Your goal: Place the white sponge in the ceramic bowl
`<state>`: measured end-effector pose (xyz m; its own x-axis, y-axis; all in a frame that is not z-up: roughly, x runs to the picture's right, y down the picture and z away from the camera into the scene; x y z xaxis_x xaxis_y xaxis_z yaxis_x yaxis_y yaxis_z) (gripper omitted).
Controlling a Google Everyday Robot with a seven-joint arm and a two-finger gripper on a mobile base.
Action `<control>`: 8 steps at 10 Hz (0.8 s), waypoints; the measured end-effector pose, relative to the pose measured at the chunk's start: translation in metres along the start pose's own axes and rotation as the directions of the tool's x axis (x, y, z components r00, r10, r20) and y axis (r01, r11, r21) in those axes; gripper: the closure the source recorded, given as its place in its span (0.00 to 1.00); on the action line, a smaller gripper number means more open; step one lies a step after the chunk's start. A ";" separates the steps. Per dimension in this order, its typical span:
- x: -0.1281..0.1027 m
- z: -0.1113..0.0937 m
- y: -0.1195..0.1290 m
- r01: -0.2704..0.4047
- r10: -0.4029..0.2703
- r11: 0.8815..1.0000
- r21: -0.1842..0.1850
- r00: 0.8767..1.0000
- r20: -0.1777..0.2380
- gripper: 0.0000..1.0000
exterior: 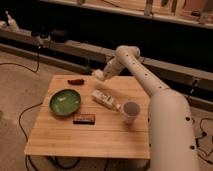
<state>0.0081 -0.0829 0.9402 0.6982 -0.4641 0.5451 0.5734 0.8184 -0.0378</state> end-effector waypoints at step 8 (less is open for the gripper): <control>-0.116 0.031 -0.034 0.223 -0.213 0.975 -0.022 0.952 0.219 1.00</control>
<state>-0.1059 -0.0461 0.9041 0.4489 -0.5416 0.7107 0.7240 0.6867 0.0660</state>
